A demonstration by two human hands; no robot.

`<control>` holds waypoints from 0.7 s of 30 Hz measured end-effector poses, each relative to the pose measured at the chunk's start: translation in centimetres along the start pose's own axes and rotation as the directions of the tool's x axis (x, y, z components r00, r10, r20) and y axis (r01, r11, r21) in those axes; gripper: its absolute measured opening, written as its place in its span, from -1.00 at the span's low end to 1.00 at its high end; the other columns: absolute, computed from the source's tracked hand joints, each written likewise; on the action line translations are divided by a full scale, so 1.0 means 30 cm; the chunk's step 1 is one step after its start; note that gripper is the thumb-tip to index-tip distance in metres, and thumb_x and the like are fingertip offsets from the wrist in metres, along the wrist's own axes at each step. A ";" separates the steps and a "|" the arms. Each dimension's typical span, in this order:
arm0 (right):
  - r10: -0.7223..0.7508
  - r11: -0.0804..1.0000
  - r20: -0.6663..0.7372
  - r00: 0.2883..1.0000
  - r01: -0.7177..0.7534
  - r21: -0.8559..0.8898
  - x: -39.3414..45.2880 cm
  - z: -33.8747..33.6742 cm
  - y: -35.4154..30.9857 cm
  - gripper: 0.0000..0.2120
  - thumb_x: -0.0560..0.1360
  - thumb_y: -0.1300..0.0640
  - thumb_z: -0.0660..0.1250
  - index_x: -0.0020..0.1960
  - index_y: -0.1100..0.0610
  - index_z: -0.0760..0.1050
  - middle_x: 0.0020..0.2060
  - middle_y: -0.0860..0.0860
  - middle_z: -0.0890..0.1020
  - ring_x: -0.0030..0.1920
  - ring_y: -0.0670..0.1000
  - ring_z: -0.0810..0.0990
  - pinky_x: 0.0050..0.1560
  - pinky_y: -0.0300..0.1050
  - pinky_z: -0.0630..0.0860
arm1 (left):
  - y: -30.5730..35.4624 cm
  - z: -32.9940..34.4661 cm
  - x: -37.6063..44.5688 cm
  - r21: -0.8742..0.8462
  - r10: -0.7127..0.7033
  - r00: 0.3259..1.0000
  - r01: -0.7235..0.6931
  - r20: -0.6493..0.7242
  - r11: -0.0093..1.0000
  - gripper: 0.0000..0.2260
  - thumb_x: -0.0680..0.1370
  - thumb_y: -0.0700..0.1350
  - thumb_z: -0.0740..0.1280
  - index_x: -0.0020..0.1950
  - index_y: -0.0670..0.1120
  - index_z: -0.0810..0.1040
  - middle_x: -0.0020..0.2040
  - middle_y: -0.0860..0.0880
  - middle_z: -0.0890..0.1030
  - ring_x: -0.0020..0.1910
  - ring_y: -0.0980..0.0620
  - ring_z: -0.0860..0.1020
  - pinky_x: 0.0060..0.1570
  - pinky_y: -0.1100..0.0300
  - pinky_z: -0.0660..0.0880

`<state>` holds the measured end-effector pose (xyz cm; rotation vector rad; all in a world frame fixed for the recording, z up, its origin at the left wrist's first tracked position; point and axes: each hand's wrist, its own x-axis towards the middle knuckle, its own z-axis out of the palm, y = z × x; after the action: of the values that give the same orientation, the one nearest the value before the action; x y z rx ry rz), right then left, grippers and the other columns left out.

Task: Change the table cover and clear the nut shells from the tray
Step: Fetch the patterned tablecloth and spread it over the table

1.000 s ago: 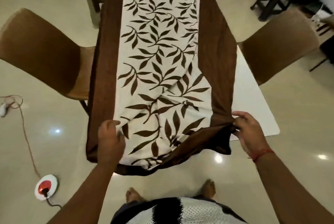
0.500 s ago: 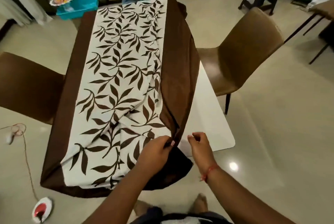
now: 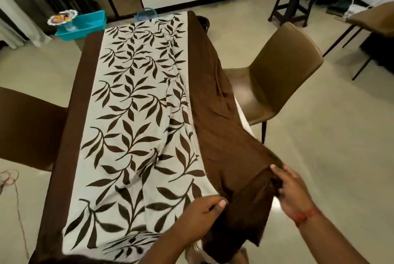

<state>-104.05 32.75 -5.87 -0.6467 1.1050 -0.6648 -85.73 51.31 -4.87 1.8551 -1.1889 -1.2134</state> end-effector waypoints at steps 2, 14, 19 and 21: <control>-0.106 0.994 -0.181 0.978 0.100 -0.042 -0.002 -0.113 -0.067 -0.87 0.59 0.26 0.27 -0.03 0.15 0.60 -0.17 0.07 0.72 -0.21 0.02 0.70 -0.31 -0.21 0.61 | -0.007 0.048 0.048 0.029 0.023 0.994 -0.026 0.104 0.999 -0.72 0.61 0.18 0.15 0.06 0.13 0.62 -0.05 0.14 0.66 -0.06 0.20 0.61 0.04 0.16 0.55; -0.254 0.553 -0.234 0.938 -0.057 -0.831 0.023 -0.346 -0.004 -0.81 0.51 0.30 0.37 0.12 0.22 0.53 0.04 0.23 0.61 0.01 0.20 0.58 0.06 0.01 0.47 | -0.185 0.162 0.122 0.747 -0.106 0.992 0.124 -0.072 0.654 -0.45 0.57 0.07 0.14 0.56 0.11 0.11 0.62 -0.07 -0.03 0.59 -0.12 -0.05 0.53 -0.15 0.04; -0.022 0.295 0.247 0.969 0.242 -0.924 0.019 -0.248 0.086 -0.63 0.57 0.15 0.34 0.36 0.09 0.43 0.32 0.04 0.42 0.25 0.01 0.49 0.36 -0.08 0.40 | -0.173 0.205 0.110 0.740 -0.186 0.976 0.206 -0.111 0.640 -0.37 0.56 0.13 0.15 0.60 0.06 0.06 0.63 -0.05 -0.10 0.60 -0.11 -0.13 0.55 -0.11 -0.07; 0.029 0.183 0.368 0.929 0.357 -0.916 0.017 -0.246 0.098 -0.58 0.59 0.05 0.30 0.43 0.01 0.37 0.41 -0.06 0.34 0.37 -0.04 0.40 0.43 -0.12 0.33 | -0.156 0.239 0.111 0.750 -0.196 0.971 0.232 -0.139 0.620 -0.36 0.58 0.16 0.15 0.62 0.04 0.04 0.63 -0.06 -0.09 0.60 -0.10 -0.14 0.56 -0.07 -0.09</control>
<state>-110.37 33.23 -10.68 -1.9964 1.0646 0.1319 -90.11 50.03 -12.84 2.6958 -1.6590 -0.8036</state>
